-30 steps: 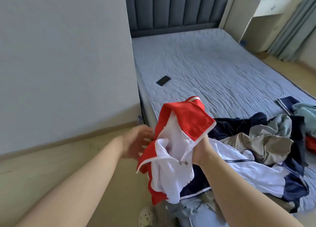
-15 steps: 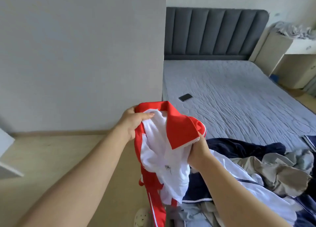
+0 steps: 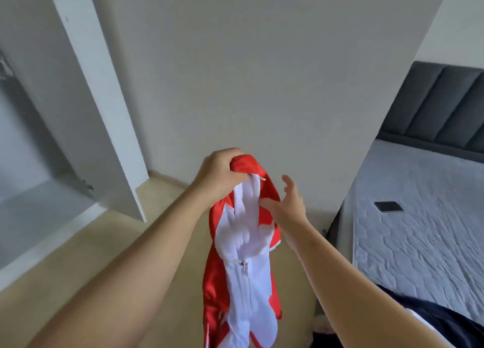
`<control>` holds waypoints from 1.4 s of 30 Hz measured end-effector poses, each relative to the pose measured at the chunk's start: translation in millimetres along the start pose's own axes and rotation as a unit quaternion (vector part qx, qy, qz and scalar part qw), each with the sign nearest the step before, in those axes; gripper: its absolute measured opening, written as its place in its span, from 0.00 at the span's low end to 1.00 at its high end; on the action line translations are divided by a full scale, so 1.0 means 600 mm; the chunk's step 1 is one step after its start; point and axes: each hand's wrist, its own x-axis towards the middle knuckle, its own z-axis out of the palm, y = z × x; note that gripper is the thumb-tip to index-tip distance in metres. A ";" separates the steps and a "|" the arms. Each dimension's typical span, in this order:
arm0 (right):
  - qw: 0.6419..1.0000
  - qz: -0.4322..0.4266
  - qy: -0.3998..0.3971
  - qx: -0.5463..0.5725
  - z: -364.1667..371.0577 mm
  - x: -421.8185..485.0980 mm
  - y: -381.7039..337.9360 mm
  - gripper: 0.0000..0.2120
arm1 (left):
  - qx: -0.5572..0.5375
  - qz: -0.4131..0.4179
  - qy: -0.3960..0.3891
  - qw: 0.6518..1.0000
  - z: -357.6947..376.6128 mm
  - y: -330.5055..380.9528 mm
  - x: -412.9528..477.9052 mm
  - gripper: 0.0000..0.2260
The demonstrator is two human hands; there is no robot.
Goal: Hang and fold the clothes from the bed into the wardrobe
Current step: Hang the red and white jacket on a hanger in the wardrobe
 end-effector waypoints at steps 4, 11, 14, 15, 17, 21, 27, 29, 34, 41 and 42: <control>0.990 -0.040 -0.115 -0.070 0.135 0.022 -0.053 0.10 | 0.030 -0.026 0.019 0.999 -0.132 -0.061 0.005 0.14; 0.997 -0.057 -0.052 0.017 0.361 0.035 -0.190 0.06 | 0.131 -0.124 0.103 0.978 -0.372 -0.237 -0.004 0.13; 0.993 -0.096 -0.060 0.040 0.455 0.036 -0.245 0.04 | 0.196 -0.162 0.141 0.957 -0.464 -0.314 -0.017 0.16; 0.991 -0.105 -0.065 0.049 0.490 0.035 -0.263 0.03 | 0.216 -0.181 0.162 0.946 -0.498 -0.341 -0.021 0.15; 0.988 -0.115 -0.072 0.069 0.540 0.032 -0.292 0.02 | 0.253 -0.221 0.213 0.917 -0.551 -0.385 -0.025 0.12; 0.981 -0.124 -0.110 0.103 0.659 0.023 -0.348 0.05 | 0.297 -0.292 0.309 0.855 -0.645 -0.475 -0.034 0.10; 0.973 -0.106 -0.143 0.148 0.785 0.020 -0.391 0.11 | 0.114 -0.418 0.382 0.816 -0.721 -0.552 -0.050 0.08; 0.971 -0.096 -0.161 0.151 0.826 0.024 -0.405 0.11 | -0.033 -0.458 0.414 0.786 -0.737 -0.560 -0.045 0.07; 0.960 -0.082 -0.225 0.146 0.935 0.049 -0.441 0.09 | -0.259 -0.459 0.499 0.688 -0.792 -0.591 -0.021 0.07; 0.918 -0.132 -0.357 0.109 1.127 0.113 -0.537 0.09 | -0.450 -0.394 0.616 0.513 -0.929 -0.666 0.057 0.20; 0.913 -0.134 -0.372 0.105 1.157 0.123 -0.553 0.08 | -0.441 -0.381 0.632 0.510 -0.951 -0.680 0.069 0.21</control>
